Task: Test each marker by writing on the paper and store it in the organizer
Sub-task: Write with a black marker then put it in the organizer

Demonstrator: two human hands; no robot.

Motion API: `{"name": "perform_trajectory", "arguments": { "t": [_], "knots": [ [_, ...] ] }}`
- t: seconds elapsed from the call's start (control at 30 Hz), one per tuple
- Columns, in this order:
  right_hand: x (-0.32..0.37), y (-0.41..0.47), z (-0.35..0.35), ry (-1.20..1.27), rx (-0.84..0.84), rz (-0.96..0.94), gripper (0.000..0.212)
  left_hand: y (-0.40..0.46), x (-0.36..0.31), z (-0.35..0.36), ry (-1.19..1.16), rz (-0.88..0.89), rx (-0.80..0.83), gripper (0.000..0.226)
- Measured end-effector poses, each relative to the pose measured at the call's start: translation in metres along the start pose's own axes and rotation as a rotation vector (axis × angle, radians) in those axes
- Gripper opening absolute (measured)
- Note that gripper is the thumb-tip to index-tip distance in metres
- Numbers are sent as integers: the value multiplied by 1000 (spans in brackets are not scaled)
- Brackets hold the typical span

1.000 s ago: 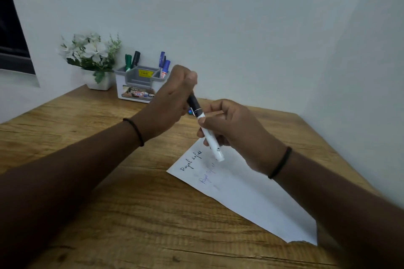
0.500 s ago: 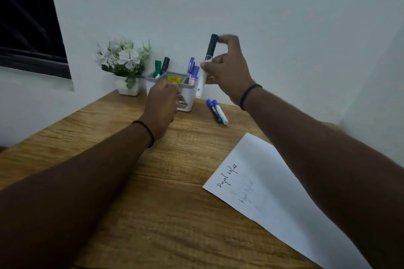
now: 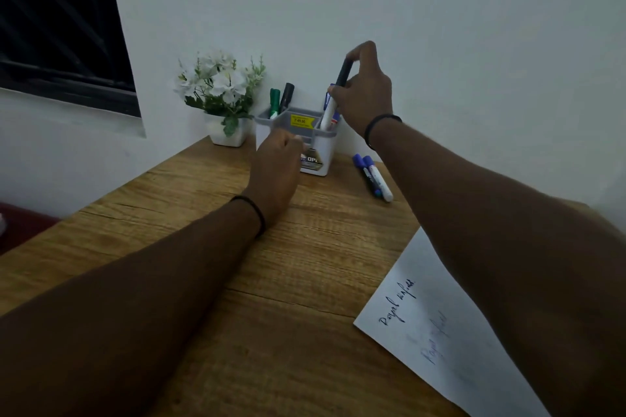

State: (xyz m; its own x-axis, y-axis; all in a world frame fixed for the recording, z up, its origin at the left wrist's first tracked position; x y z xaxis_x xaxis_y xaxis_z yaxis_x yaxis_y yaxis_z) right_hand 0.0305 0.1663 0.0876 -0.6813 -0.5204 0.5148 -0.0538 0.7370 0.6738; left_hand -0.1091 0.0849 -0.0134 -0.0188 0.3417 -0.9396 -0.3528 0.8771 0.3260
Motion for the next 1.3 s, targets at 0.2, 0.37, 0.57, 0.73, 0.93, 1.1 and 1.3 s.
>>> {"name": "perform_trajectory", "arguments": {
  "t": [0.2,0.37,0.57,0.73,0.93,1.1,1.3],
  "knots": [
    [-13,6,21,-125,64,38,7,1,3,5,24,37,26,22],
    [-18,7,20,-235,85,23,20,2,6,5,33,36,41,20],
    [-34,4,-10,-238,31,74,20,2,6,6,49,43,45,26],
    [-84,-22,-11,-401,326,343,29,-4,2,12,62,50,82,26],
    [-99,-60,-7,-561,582,479,24,-13,-3,24,134,92,168,17],
    [-99,-61,-10,-414,624,542,20,-20,-7,28,256,172,213,18],
    [-78,-55,-37,-465,387,360,25,-27,-15,31,352,250,227,15]
  ]
}}
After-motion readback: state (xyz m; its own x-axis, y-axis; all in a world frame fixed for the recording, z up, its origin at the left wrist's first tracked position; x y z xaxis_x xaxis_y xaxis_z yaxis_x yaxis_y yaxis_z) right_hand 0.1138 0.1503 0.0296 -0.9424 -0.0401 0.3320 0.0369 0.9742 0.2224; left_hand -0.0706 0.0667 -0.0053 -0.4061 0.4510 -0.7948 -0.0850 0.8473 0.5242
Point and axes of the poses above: each hand's wrist, its own y-axis towards the middle knuckle, its own z-axis out of the palm, x = y × z, the point moved 6 cm from there along y, towards the middle knuckle, and after that the axes turned 10 degrees about -y, right-handed, at the moved point
